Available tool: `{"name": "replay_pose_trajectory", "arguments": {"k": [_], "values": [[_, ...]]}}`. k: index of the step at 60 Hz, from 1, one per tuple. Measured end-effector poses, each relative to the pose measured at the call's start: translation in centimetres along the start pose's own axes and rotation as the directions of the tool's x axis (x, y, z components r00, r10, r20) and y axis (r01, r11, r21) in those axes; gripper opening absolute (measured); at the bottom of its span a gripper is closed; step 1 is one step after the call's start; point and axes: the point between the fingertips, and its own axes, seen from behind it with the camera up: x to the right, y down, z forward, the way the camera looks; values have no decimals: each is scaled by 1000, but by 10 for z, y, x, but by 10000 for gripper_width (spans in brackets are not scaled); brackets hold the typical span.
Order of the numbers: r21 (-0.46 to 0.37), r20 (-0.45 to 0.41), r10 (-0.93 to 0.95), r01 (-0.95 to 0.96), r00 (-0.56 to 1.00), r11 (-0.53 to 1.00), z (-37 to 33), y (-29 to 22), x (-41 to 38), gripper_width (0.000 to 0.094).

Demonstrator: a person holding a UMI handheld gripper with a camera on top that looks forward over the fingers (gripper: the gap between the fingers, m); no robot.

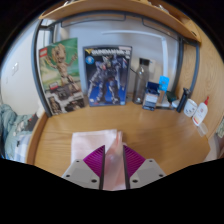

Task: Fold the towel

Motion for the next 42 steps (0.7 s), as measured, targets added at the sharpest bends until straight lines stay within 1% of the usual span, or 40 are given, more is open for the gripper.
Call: {"name": "replay_pose_trajectory", "arguments": {"k": [5,7,10,13,18,21,24,29,42], "values": [[-48,-44,-4,2,999,999,10,19,25,472],[-52,-45,8,-10,999,999,14,22,29,514],[-52,-16,29,-29,999,998,13,26,39,566],[-29,14,50,-49,999,998,1,16,38,634],[22,57,67,-68,996,997,-35,-5,47,775],[28,84,84,-86,993,996,-55,-11,51,873],[40,114,99,-104,989,994,-77,-18,55,851],[65,138,112,-122,984,990,-127,-29,73,854],[112,147,77,-94,986,989,-224,-21,126,853]]}}
